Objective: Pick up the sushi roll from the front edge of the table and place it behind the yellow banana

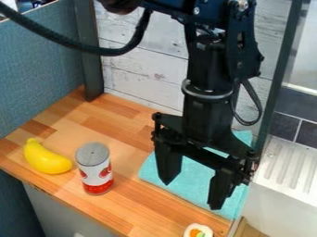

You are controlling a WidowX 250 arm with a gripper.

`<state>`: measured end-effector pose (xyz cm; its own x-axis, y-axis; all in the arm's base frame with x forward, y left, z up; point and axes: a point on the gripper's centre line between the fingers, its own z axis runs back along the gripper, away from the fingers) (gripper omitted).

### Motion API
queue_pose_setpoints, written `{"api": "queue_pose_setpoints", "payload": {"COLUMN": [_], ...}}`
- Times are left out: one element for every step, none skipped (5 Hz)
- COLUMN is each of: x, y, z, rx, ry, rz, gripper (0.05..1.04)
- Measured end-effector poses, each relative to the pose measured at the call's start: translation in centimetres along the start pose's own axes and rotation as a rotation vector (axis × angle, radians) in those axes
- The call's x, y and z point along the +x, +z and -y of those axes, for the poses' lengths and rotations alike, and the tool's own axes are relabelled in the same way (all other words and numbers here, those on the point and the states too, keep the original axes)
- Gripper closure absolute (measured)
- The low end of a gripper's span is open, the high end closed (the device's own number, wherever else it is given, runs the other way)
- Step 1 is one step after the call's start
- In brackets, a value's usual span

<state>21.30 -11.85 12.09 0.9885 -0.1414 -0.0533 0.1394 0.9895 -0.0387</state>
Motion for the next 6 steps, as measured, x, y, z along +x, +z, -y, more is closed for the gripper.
{"api": "queue_pose_setpoints", "payload": {"x": [-0.1,0.1,0.0,-0.3,-0.2,0.0], "y": [-0.6,-1.9,-3.8,-5.5,-6.1,-6.2], "z": [-0.1,-0.7,-1.0,-2.0,-1.6,-1.5], "rx": [0.008,0.059,0.081,0.05,0.01,0.0], "ry": [-0.001,-0.042,-0.084,-0.047,-0.034,-0.031], "rz": [-0.02,-0.045,-0.105,-0.14,-0.12,-0.103], "gripper": [0.083,0.083,0.083,0.083,0.083,0.083]}}
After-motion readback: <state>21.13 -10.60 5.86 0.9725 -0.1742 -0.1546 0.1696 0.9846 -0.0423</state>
